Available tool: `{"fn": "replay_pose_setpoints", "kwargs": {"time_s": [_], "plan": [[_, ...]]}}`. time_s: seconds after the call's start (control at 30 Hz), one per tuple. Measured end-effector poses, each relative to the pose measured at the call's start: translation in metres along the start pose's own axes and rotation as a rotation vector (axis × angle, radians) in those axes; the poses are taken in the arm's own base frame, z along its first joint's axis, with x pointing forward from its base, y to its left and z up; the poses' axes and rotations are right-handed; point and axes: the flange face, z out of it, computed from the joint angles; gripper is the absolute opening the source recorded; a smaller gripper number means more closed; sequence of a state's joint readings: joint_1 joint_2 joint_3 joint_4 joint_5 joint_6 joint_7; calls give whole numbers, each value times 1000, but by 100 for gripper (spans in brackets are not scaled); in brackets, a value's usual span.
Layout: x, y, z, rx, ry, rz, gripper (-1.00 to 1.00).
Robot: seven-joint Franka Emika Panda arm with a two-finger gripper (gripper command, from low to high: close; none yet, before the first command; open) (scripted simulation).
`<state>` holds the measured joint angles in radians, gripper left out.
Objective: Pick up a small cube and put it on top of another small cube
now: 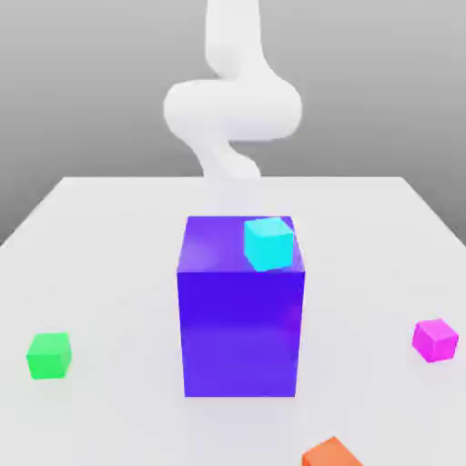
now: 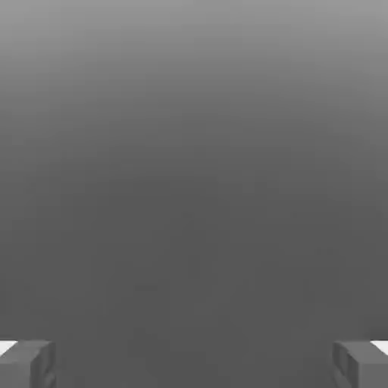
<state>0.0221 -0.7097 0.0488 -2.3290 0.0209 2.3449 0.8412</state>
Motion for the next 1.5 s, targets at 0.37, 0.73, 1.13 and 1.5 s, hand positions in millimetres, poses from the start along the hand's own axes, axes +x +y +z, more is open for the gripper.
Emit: {"fn": "replay_pose_setpoints", "kwargs": {"time_s": [0.37, 0.73, 1.13, 1.5], "plan": [[-191, -36, 200, -182, -294, -75, 0], [-439, 42, 291, -412, -520, -211, 0], [-510, 102, 345, -468, -556, -231, -100], [-444, 72, 322, -483, -529, -157, -100]]}}
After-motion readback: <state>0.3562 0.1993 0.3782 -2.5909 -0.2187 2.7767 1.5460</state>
